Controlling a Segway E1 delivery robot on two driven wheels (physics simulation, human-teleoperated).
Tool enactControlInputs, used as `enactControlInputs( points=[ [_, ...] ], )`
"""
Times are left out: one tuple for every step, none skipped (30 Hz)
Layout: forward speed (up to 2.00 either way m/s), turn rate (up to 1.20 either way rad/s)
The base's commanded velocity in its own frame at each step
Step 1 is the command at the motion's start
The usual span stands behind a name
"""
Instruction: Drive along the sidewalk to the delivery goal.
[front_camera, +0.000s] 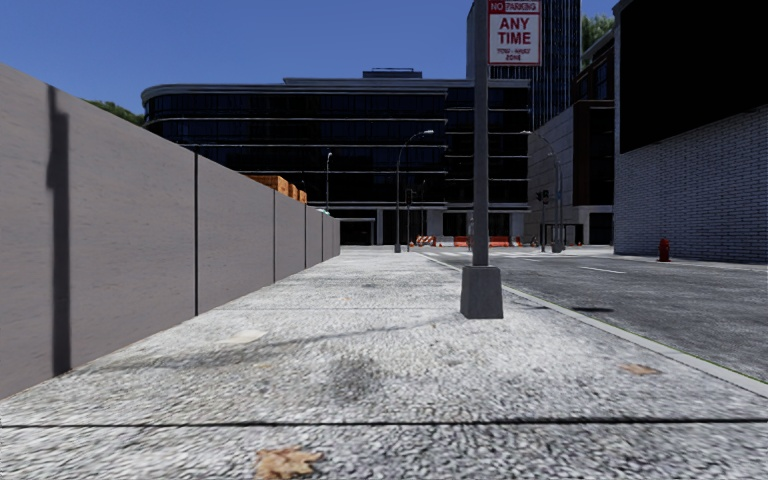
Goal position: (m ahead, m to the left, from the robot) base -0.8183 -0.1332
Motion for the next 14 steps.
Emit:
enactControlInputs(
  points=[
    [0.00,0.00],
    [0.00,0.00],
    [0.00,0.00],
    [0.00,0.00],
    [0.00,0.00],
    [0.00,0.00],
    [0.00,0.00],
    [0.00,0.00],
    [0.00,0.00],
    [0.00,0.00],
    [0.00,0.00],
    [0.00,0.00],
    [0.00,0.00],
    [0.00,0.00]
  ],
)
